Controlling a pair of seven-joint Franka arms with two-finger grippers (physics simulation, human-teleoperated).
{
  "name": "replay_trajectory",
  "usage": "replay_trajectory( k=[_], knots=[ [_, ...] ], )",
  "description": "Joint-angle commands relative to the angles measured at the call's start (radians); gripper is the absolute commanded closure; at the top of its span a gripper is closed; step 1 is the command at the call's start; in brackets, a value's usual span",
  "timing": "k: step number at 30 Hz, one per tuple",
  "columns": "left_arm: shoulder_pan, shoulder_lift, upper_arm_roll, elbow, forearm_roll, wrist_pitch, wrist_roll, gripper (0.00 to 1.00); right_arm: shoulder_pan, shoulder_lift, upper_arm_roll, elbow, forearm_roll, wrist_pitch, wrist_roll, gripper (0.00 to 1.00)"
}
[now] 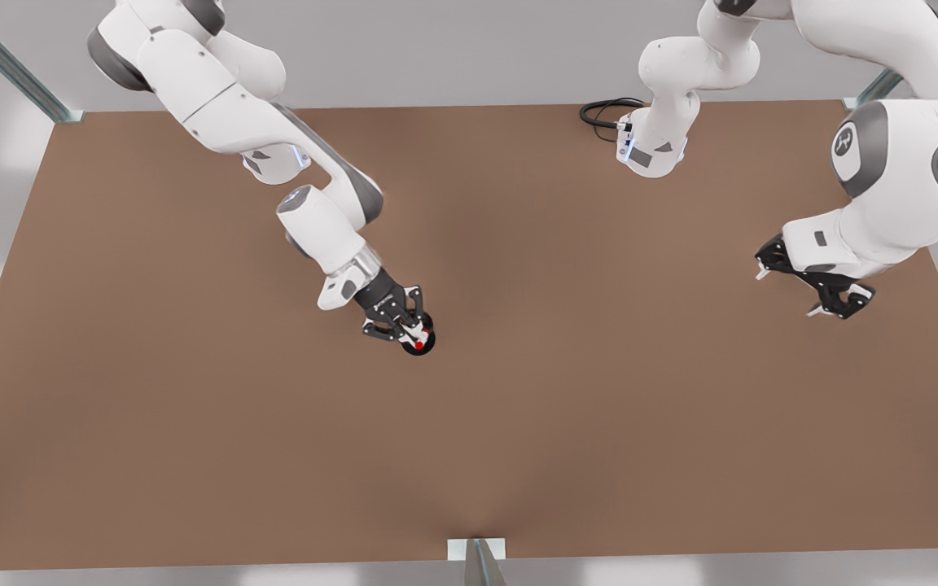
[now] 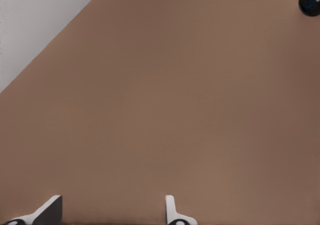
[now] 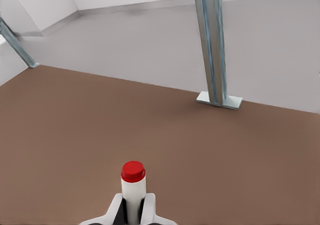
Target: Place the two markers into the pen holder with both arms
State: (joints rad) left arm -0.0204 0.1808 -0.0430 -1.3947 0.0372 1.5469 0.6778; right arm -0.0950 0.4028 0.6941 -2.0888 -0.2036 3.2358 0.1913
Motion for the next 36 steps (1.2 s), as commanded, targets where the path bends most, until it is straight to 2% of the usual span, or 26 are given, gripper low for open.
replay_trajectory(
  k=[1,11,19,36],
  knots=[
    [-0.001,0.008,0.0,0.0,0.006,-0.022,-0.681,0.0,0.001,-0.001,-0.005,-0.005,-0.089,0.067,0.051,0.78],
    [-0.006,0.035,-0.001,0.0,-0.002,-0.022,-0.684,0.0,0.034,0.014,-0.007,-0.014,-0.089,0.067,0.053,0.78],
    [-0.007,0.039,-0.001,0.0,-0.026,-0.022,-0.684,0.0,-0.031,0.011,-0.007,-0.053,-0.214,0.067,0.051,0.78],
    [-0.009,0.066,-0.001,0.0,-0.028,-0.014,-0.686,0.0,-0.04,0.014,-0.007,-0.137,-0.241,0.111,0.053,0.77]
  ],
)
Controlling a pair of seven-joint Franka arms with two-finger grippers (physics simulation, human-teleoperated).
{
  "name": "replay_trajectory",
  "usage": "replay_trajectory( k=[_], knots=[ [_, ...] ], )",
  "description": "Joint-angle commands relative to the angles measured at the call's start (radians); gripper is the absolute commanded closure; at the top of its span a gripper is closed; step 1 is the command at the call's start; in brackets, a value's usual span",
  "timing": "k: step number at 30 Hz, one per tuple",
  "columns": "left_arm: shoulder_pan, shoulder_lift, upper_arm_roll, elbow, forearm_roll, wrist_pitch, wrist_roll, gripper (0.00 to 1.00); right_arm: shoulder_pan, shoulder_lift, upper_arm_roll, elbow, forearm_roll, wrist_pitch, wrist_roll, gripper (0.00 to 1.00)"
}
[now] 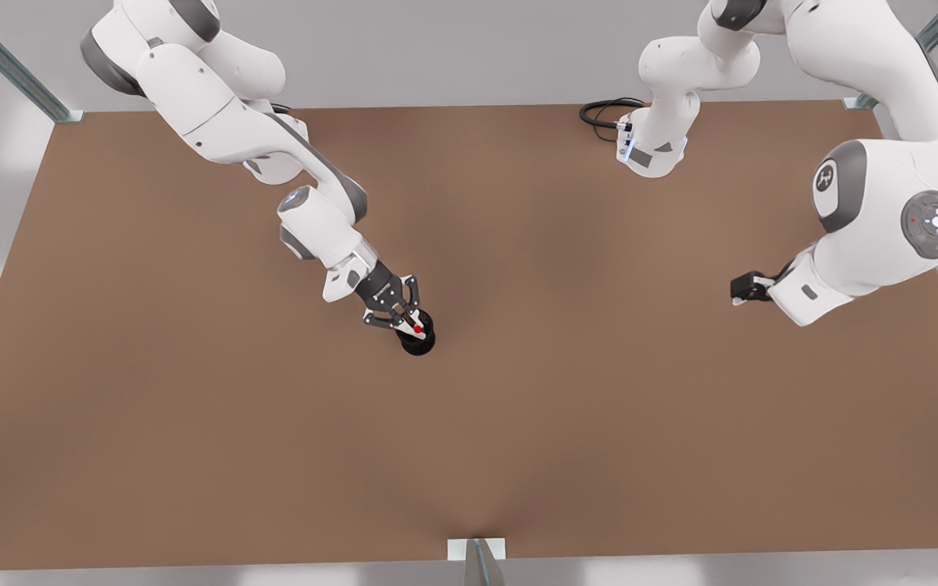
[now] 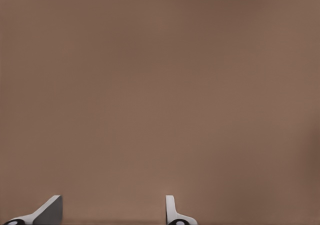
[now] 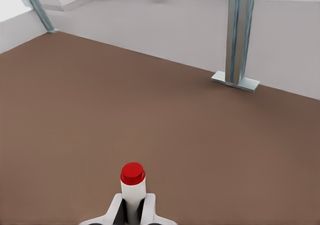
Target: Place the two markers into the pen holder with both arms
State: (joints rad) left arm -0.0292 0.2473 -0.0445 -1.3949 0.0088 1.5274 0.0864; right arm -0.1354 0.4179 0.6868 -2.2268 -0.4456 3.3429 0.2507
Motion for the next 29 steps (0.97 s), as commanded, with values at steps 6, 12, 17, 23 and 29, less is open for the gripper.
replay_trajectory(
  k=[6,12,17,23,29],
  knots=[
    [-0.001,0.0,0.0,0.0,0.0,0.005,-0.094,0.0,0.002,0.042,-0.001,-0.043,0.001,0.004,-0.007,0.0],
    [-0.001,0.0,-0.002,0.0,0.002,0.005,-0.091,0.0,-0.121,-0.103,0.08,0.268,-0.05,-0.624,-0.007,0.0],
    [-0.001,-0.068,0.0,0.0,0.016,-0.026,-0.082,0.0,0.025,-0.344,-0.36,0.633,0.424,-1.537,-0.077,0.0],
    [-0.017,-0.068,-0.002,0.002,0.016,-0.016,-0.088,0.0,0.198,-0.194,-0.655,0.837,0.413,-1.876,-0.252,0.02],
    [-0.046,-0.063,-0.002,0.002,0.019,-0.024,-0.091,0.0,0.198,-0.189,-0.653,0.84,0.413,-1.861,-0.254,0.06]
  ],
)
